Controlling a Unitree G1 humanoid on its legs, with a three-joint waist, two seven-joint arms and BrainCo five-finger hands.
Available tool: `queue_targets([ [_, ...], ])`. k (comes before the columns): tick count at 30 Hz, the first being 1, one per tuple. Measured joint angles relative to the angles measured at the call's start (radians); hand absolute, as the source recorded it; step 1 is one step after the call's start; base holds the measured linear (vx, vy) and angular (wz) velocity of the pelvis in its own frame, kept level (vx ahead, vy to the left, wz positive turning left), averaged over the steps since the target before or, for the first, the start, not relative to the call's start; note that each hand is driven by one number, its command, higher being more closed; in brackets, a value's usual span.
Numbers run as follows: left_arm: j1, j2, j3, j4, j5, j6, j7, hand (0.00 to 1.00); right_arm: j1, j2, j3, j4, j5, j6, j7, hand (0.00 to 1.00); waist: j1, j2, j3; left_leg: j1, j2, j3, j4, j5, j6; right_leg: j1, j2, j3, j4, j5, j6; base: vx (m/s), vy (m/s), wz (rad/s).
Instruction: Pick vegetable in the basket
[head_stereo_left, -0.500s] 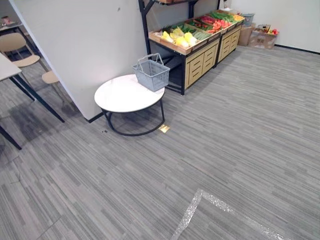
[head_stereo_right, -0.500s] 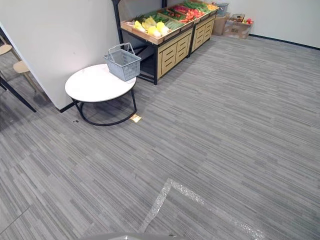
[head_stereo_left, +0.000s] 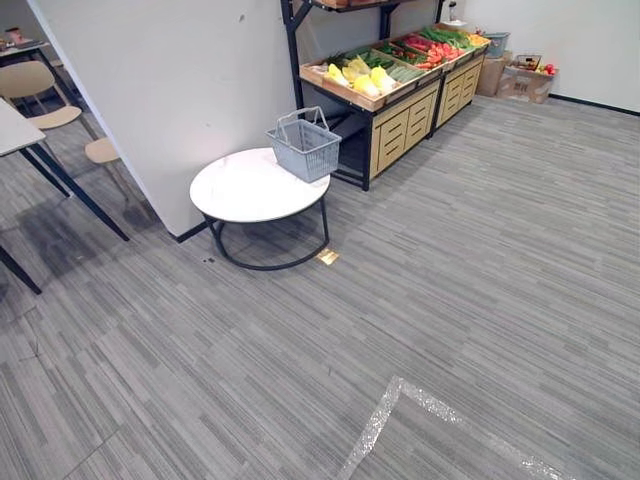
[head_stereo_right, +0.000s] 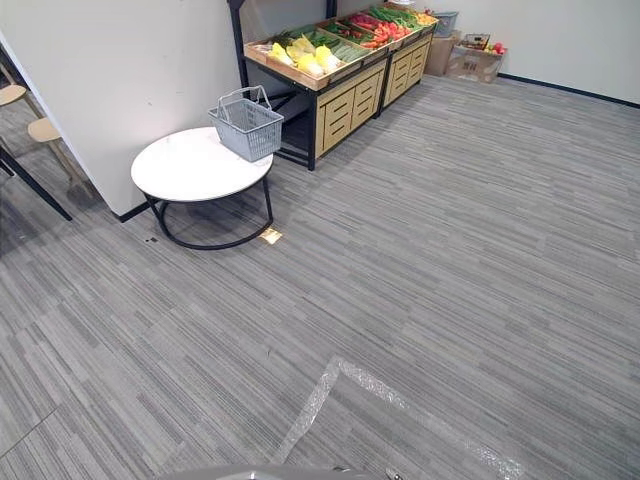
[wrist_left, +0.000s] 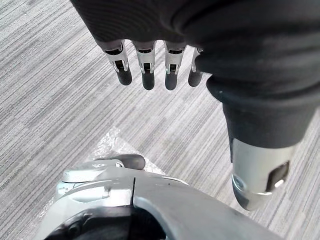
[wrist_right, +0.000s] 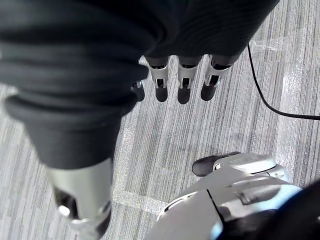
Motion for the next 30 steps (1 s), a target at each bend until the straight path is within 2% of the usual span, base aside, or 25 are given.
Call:
queue_targets([
  [17,0.000,0.002,-0.003,0.001,0.001,0.000,-0.003,0.00,0.000,0.000,0.006,0.001,0.005,0.000,0.005,0.00,0.000,-0.003,0.000,0.007,0.000,0.003,0.000,0.004,0.006,0.014,0.000,-0.002,-0.001,0.001,0.001,0.00,-0.005,0.00],
  [30,-0.014,0.019,-0.054,0.000,0.001,0.000,-0.002,0.00,-0.003,-0.001,0.049,0.000,0.020,0.000,0.005,0.00,-0.002,-0.017,0.001,-0.026,0.000,0.005,0.000,0.004,0.007,-0.024,0.000,0.001,0.008,0.000,-0.001,0.00,-0.001,0.00],
])
